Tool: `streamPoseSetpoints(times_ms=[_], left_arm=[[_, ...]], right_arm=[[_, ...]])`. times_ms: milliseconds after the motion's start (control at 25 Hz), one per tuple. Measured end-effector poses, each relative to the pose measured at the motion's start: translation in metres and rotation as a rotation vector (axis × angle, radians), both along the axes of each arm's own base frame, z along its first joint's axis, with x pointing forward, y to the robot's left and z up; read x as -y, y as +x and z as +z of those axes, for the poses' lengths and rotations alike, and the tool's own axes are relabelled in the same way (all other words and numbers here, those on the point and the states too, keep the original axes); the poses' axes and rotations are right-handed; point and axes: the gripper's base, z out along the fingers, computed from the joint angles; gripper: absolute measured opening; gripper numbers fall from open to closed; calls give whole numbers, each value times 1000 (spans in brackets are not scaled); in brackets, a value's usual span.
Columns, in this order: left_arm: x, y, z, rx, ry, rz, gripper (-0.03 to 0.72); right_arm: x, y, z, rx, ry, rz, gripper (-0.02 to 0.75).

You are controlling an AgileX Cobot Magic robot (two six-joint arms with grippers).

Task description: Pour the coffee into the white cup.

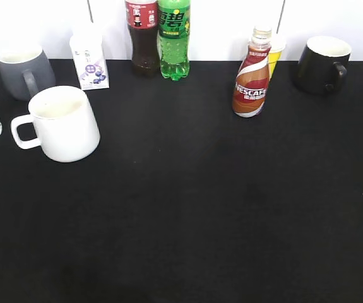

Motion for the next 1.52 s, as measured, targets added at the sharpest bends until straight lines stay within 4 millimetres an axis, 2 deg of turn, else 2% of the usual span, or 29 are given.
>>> streamPoseSetpoints(times_ms=[480, 520, 640, 720, 800, 880, 960, 1040, 1080, 1120, 1240, 1400, 1520], left_arm=[[0, 0, 0, 0, 0, 0, 237], [0, 0, 0, 0, 0, 0, 269], [0, 2, 0, -12, 1, 0, 524], [1, 14, 5, -52, 5, -2, 578], [5, 37, 26, 61, -3, -25, 585], [10, 72, 41, 161, -17, -51, 585], [15, 113, 43, 252, -59, -75, 585], [19, 146, 16, 247, -92, -76, 585], [21, 155, -3, 218, -99, -85, 585], [26, 160, -24, 192, -100, -109, 585], [41, 173, -63, 196, -118, -188, 585], [51, 202, -94, 169, -105, -219, 585], [55, 215, -122, 118, -96, -230, 585]], right_arm=[[0, 0, 0, 0, 0, 0, 586], [0, 0, 0, 0, 0, 0, 586], [0, 0, 0, 0, 0, 0, 586], [0, 0, 0, 0, 0, 0, 586], [0, 0, 0, 0, 0, 0, 586], [0, 0, 0, 0, 0, 0, 586], [0, 0, 0, 0, 0, 0, 586], [0, 0, 0, 0, 0, 0, 586], [0, 0, 0, 0, 0, 0, 586], [0, 0, 0, 0, 0, 0, 586], [0, 0, 0, 0, 0, 0, 586], [0, 0, 0, 0, 0, 0, 586], [0, 0, 0, 0, 0, 0, 586]])
